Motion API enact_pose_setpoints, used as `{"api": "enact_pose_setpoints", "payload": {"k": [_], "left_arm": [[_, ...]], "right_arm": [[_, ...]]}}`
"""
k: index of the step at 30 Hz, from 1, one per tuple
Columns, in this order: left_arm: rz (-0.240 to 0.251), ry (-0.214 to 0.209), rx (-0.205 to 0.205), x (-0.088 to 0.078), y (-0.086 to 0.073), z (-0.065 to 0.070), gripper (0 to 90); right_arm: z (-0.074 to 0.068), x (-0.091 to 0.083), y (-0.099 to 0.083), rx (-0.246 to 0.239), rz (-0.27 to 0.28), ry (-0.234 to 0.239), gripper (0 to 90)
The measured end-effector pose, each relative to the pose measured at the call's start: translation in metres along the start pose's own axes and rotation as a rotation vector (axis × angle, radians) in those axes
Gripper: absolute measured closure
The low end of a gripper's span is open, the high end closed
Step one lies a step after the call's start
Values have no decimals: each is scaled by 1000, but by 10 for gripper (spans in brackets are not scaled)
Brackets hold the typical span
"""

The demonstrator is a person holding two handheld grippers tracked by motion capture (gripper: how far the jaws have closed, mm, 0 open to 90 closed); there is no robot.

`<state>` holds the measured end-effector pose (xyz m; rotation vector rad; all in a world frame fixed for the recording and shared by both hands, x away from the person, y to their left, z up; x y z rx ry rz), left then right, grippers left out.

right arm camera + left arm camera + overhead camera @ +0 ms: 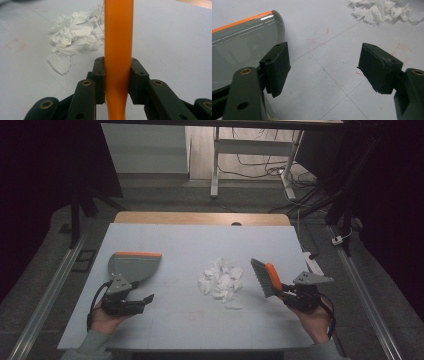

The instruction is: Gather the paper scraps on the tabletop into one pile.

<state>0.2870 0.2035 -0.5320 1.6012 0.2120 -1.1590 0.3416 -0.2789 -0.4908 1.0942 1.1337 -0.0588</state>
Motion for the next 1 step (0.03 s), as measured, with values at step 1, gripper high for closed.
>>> {"api": "enact_pose_setpoints", "payload": {"k": [1], "left_arm": [[0, 0, 1, 0, 0, 0, 263]], "right_arm": [[0, 0, 0, 0, 1, 4, 702]]}}
Point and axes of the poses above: each handheld gripper's, and its own axes: x roughly forward along the jaws, y roughly out of its top, z roughly to its right, the point moved 5 cm from there along x, roughly forward along the jaws, and after that the axes turned 11 degrees about -z, right-handed, at the moved point
